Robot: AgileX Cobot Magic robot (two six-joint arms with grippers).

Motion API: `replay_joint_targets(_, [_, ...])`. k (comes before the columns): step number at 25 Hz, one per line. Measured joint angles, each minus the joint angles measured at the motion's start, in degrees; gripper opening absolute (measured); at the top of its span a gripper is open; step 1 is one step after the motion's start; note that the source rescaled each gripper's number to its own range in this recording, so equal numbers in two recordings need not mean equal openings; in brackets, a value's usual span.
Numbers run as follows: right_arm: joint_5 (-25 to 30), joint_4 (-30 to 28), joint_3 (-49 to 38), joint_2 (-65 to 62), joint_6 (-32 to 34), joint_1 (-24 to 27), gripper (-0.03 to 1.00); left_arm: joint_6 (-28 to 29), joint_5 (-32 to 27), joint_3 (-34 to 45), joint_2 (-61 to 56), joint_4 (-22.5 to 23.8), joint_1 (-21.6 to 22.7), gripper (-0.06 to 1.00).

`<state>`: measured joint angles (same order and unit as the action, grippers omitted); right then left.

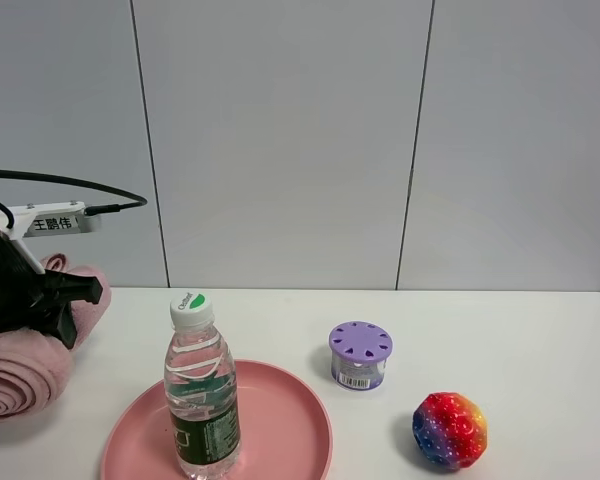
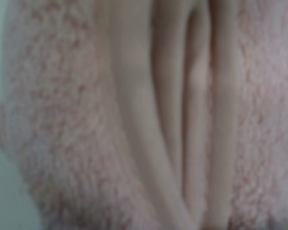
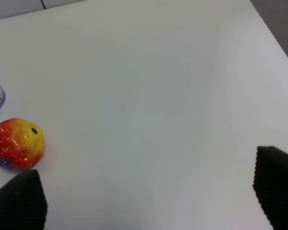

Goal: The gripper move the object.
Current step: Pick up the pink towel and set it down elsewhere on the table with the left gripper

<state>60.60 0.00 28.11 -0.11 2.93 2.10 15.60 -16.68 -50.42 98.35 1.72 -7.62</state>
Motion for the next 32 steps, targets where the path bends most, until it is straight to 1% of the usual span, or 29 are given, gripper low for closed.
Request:
replay_joint_targets(3, [0.00, 0.00, 0.00, 0.00, 0.00, 0.00, 1.00, -0.84, 0.64, -0.05, 0.01, 0.02, 0.00, 0.02])
replay_joint_targets(7, [0.00, 0.00, 0.00, 0.00, 0.00, 0.00, 1.00, -2.23, 2.95, -0.05, 0.01, 0.07, 0.00, 0.02])
replay_joint_targets(14, [0.00, 0.00, 0.00, 0.00, 0.00, 0.00, 1.00, -2.59, 6.56, -0.05, 0.01, 0.07, -0.05, 0.02])
replay_joint_targets(17, [0.00, 0.00, 0.00, 0.00, 0.00, 0.00, 1.00, -3.42, 7.74, -0.18, 0.01, 0.07, -0.95, 0.02])
replay_joint_targets(22, [0.00, 0.00, 0.00, 0.00, 0.00, 0.00, 1.00, -4.55, 7.89, -1.89, 0.80, 0.07, -2.67, 0.02])
replay_joint_targets(32, [0.00, 0.00, 0.00, 0.00, 0.00, 0.00, 1.00, -4.48, 7.83, -2.31, 4.09, -0.34, -3.48, 0.02])
